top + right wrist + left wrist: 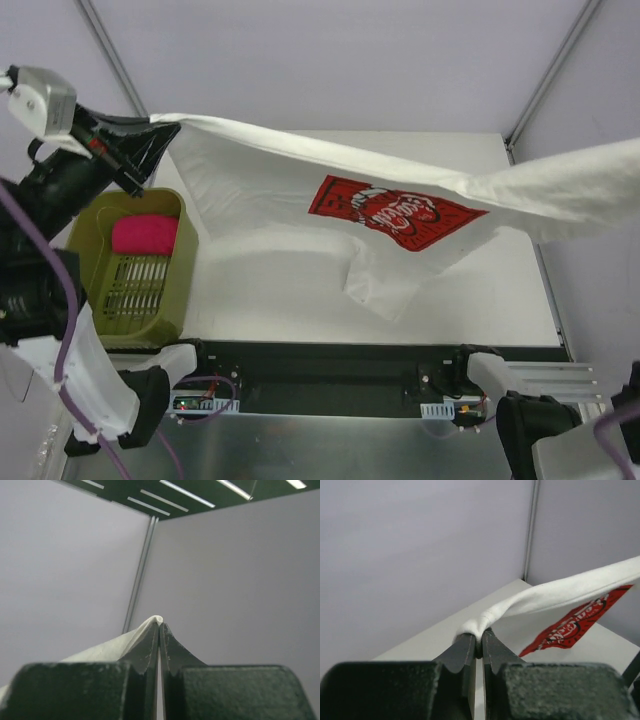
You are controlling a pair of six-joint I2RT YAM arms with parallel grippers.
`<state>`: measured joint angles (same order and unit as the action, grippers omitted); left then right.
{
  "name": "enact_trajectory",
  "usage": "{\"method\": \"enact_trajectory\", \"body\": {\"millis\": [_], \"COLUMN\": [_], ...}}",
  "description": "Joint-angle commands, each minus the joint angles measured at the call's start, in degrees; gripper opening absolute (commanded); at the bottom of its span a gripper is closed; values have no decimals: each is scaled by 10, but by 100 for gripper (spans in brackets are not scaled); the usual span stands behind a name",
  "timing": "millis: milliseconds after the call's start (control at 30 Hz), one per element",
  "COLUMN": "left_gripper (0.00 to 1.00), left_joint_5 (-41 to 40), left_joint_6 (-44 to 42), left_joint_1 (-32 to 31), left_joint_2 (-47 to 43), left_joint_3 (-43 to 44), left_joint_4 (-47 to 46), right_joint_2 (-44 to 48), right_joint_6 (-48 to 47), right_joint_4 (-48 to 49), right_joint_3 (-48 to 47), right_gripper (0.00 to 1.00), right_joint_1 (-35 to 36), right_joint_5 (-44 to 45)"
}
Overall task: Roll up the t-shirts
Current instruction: Flatten out the T-shirt at the center of the board.
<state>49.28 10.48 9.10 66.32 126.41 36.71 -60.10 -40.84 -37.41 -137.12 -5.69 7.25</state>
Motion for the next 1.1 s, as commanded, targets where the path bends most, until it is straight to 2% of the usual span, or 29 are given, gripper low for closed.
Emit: {"method": "enact_trajectory", "body": {"millis": [0, 67, 300, 467, 600, 700, 833, 867, 1000, 1067], "left_gripper": [0, 0, 0, 0, 0, 0, 0, 0, 3, 5], "left_joint_5": [-82, -122, -185, -211, -207, -166, -73, -35, -6, -8], "left_joint_6": [-27, -29, -50, -70, -88, -86, -85, -89, -100, -138], "left_joint_1": [7, 7, 7, 7, 7, 8, 7, 5, -21, -47], "left_joint_2": [-52, -67, -66, -20, 20, 40, 52, 56, 99, 143], "left_joint_3": [25, 45, 124, 165, 158, 93, -57, -118, -243, -290], "left_joint_4": [-12, -12, -29, -62, -81, -81, -90, -93, -96, -96], "right_joint_2": [18, 23, 4, -48, -93, -107, -82, -78, -86, -112], "right_joint_6": [-14, -15, -8, -20, -24, -17, -9, -4, 27, 9], "right_joint_4": [19, 23, 97, 171, 211, 211, 236, 239, 226, 226], "right_joint_3": [-24, -46, -95, -107, -102, -47, 145, 223, 363, 411], "right_gripper": [1, 0, 1, 1, 1, 1, 1, 1, 1, 1], "right_joint_1": [-3, -3, -3, -2, -1, -1, -1, -1, 18, 38], "right_joint_5": [51, 57, 61, 59, 44, 16, -28, -52, -87, -77]}}
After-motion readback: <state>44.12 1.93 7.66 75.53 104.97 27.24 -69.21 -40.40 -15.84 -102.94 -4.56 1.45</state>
